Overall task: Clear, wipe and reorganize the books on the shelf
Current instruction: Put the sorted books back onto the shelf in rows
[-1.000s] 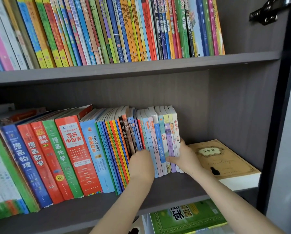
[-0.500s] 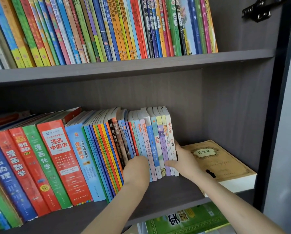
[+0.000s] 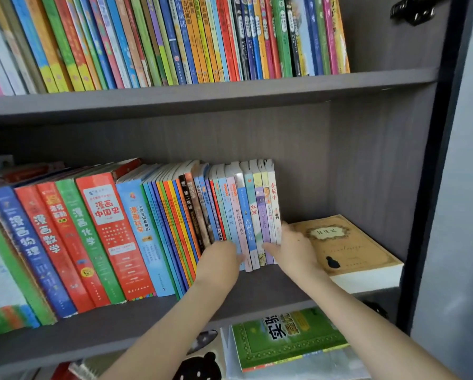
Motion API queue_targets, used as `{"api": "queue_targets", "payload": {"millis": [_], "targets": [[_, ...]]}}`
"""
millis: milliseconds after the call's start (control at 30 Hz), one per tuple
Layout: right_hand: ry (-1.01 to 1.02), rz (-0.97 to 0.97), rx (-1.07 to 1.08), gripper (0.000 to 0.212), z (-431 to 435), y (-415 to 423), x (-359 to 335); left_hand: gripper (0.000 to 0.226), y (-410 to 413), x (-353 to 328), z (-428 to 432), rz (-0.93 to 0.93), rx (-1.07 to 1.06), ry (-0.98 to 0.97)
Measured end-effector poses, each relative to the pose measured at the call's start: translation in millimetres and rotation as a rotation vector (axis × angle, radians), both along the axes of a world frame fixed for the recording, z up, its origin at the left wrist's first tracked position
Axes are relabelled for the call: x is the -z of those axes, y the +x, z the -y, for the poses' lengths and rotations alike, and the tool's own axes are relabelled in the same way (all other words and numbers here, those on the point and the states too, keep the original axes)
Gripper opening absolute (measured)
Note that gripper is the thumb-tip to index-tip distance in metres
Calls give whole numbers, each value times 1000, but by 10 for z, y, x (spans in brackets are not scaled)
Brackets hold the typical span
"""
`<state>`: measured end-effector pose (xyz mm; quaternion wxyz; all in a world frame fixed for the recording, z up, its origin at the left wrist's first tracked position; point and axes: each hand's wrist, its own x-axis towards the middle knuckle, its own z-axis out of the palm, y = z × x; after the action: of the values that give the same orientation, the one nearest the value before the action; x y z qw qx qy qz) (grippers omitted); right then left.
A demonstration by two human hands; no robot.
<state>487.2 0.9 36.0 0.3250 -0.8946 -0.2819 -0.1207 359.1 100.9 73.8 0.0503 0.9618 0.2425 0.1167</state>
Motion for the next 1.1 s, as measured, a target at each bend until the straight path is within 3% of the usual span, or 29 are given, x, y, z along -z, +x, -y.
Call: {"api": "queue_targets", "payload": {"millis": [233, 600, 667, 833, 1100], "targets": [[63, 2, 69, 92, -147, -251, -82, 44, -212, 9, -1, 72, 3, -13], [-4, -9, 150, 105, -134, -332, -105, 45, -510, 17, -155, 194, 55, -48], [-27, -1, 148, 98, -11, -430, -160, 43, -591, 11, -192, 215, 74, -62], [-65, 125, 124, 56, 343, -805, -252, 34, -740, 1, -348, 292, 127, -87], [-50, 105, 121, 51, 696, -1222, -112, 39, -652, 35, -301, 323, 260, -133]]}}
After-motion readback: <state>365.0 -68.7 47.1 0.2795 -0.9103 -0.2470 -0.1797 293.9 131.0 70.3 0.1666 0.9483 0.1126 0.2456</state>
